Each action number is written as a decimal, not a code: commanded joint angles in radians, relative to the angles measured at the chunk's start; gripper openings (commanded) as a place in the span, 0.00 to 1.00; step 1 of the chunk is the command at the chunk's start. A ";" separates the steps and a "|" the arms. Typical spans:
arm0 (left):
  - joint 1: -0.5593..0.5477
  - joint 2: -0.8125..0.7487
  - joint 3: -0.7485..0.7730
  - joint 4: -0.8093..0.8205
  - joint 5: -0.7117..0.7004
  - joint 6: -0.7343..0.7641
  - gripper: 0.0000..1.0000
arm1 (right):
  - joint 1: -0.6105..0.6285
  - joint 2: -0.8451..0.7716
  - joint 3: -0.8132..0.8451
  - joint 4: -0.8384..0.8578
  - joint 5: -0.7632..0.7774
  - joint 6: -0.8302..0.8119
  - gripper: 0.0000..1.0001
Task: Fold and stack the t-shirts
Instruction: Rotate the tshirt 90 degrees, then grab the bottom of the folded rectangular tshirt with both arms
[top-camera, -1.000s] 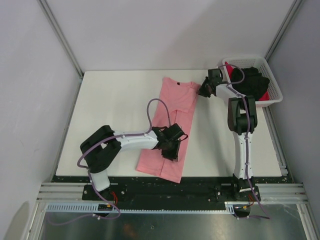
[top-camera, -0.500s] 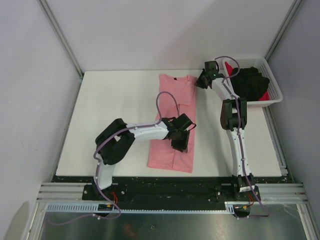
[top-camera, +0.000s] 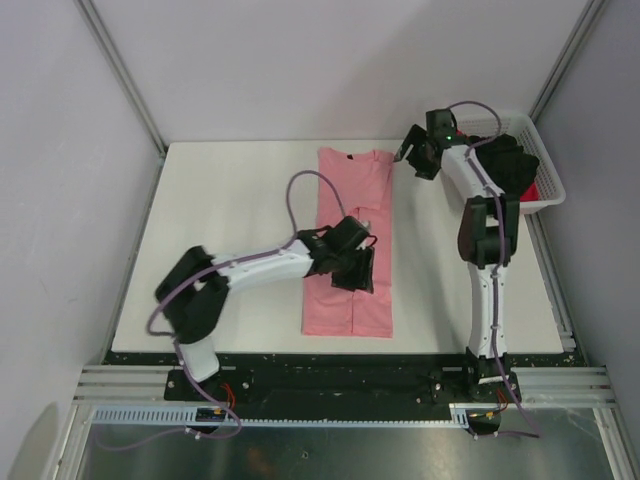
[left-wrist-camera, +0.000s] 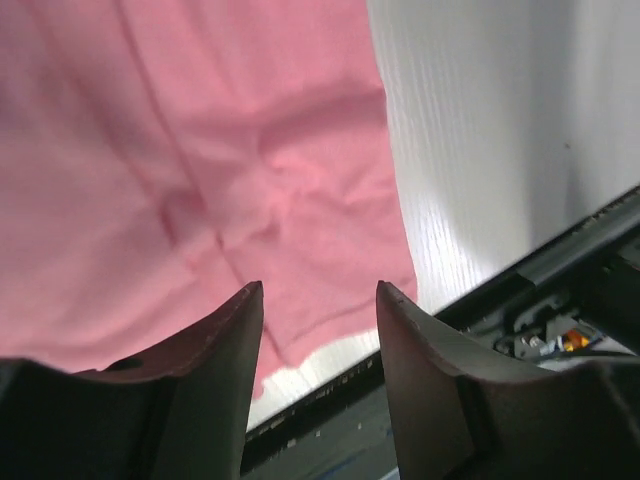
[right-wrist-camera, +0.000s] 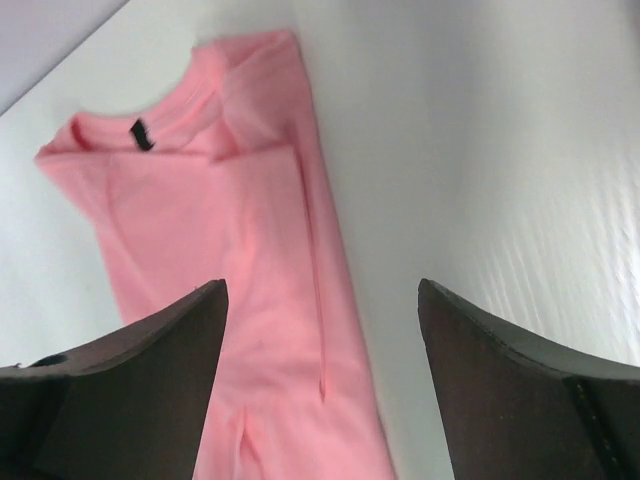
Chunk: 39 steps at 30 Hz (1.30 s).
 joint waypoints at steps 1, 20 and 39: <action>0.027 -0.244 -0.131 0.003 -0.072 0.005 0.54 | 0.001 -0.338 -0.228 -0.026 -0.002 0.015 0.80; 0.115 -0.693 -0.678 0.016 -0.213 -0.201 0.42 | 0.329 -1.461 -1.664 0.001 -0.061 0.246 0.48; 0.107 -0.612 -0.777 0.167 -0.065 -0.153 0.37 | 0.446 -1.413 -1.787 0.103 -0.096 0.316 0.47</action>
